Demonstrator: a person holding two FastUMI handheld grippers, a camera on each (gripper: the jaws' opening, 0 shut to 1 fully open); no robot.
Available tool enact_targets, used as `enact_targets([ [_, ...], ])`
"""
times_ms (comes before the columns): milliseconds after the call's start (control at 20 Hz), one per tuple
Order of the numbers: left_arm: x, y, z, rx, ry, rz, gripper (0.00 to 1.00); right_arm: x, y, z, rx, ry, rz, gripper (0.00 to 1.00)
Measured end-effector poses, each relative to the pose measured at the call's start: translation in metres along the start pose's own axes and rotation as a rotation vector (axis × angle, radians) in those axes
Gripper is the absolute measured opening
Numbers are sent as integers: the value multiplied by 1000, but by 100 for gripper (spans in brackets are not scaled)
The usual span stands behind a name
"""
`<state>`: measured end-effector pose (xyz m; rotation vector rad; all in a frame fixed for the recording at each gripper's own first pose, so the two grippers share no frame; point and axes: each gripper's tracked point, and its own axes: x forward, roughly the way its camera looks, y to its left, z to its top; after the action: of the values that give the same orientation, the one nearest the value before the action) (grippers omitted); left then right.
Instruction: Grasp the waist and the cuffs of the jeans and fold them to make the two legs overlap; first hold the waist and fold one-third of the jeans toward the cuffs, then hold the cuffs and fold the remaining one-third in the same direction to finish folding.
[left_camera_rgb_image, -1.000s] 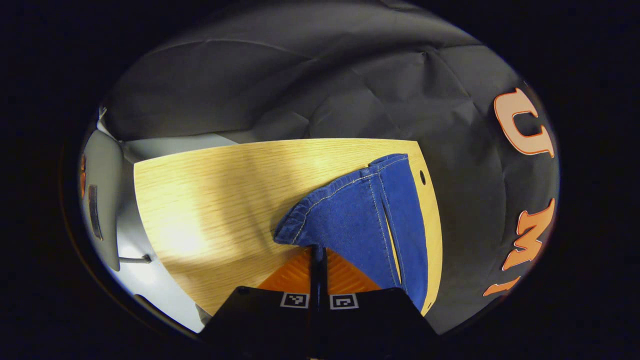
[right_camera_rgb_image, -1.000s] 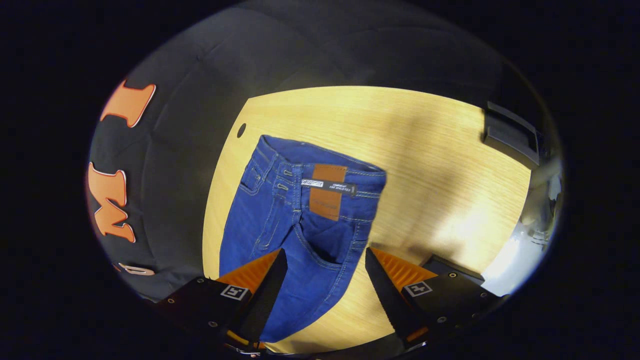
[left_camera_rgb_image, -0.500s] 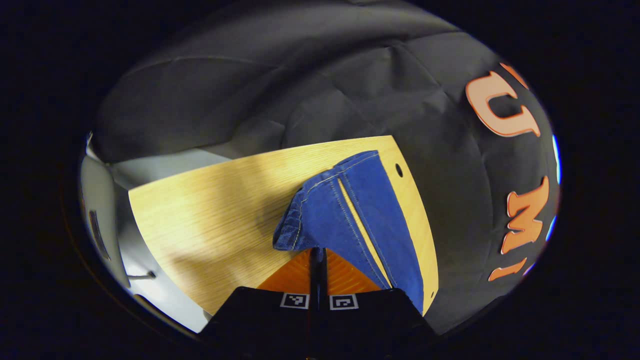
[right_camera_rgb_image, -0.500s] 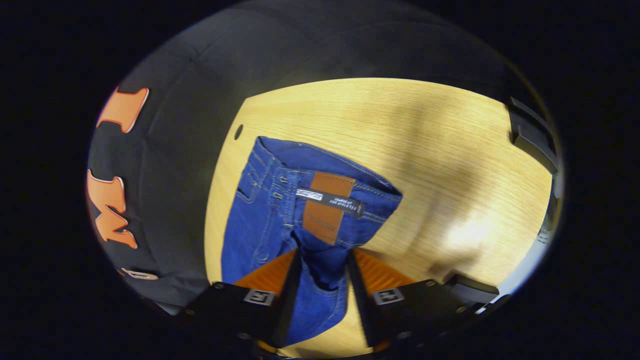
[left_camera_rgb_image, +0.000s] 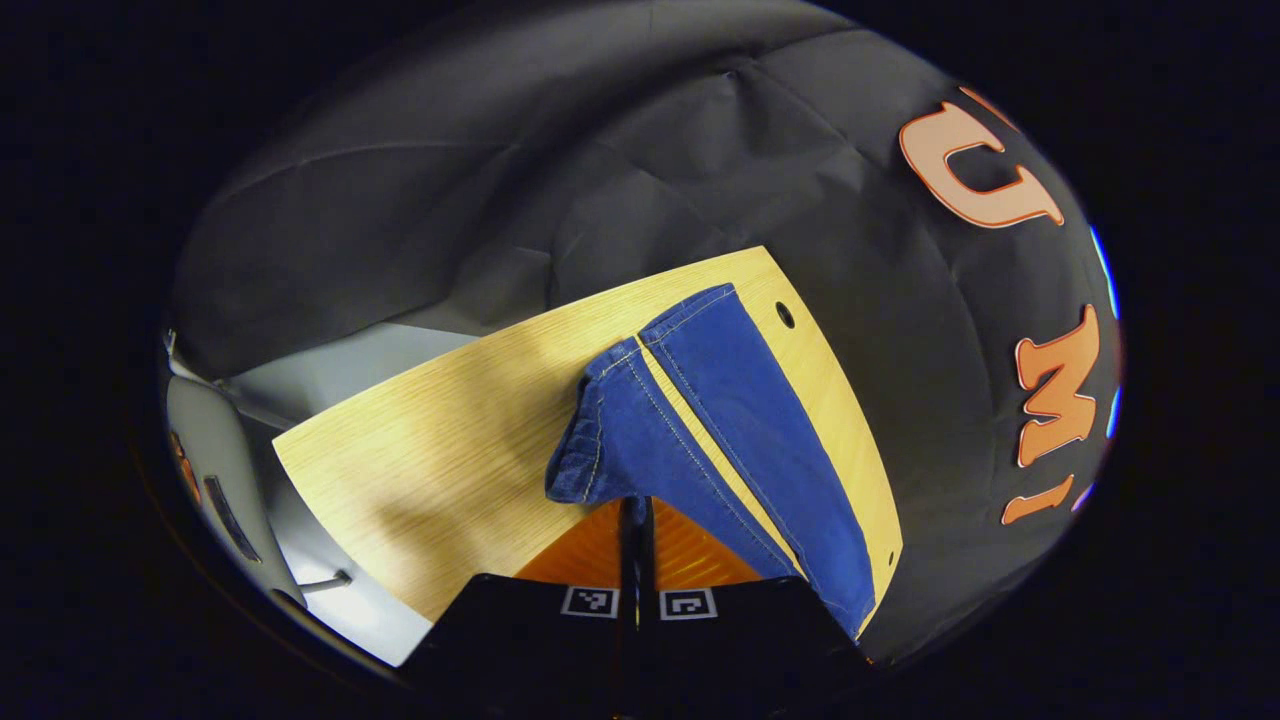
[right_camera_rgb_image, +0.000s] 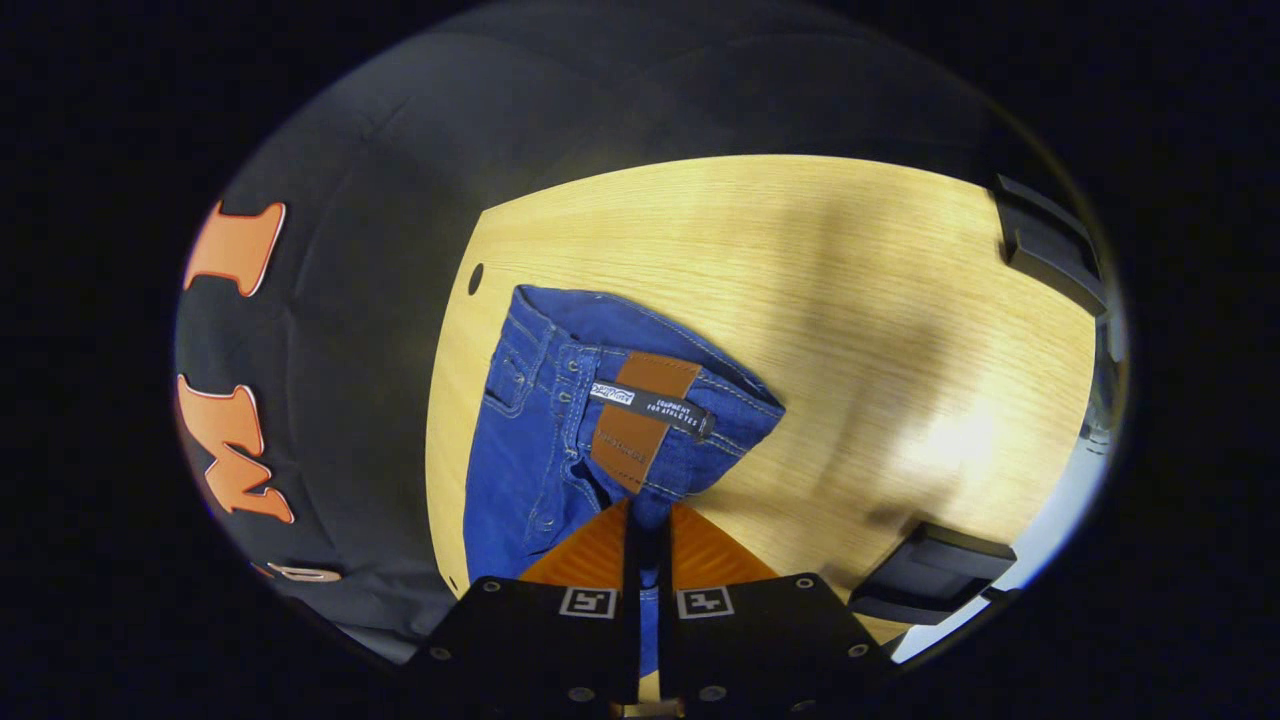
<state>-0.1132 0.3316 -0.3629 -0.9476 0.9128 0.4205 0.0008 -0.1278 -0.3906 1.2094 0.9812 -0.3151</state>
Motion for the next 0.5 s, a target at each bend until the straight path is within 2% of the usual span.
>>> enact_targets([
  [100,-3,8,-7,16,28,9,1,-4,4,0,-19,-3,-4,8],
  [350,-13,23,-14,180,121,67,1,-1,19,-1,-14,8,2,8],
  [500,-13,25,-16,158,128,92,0,-9,20,0,-16,5,3,8],
])
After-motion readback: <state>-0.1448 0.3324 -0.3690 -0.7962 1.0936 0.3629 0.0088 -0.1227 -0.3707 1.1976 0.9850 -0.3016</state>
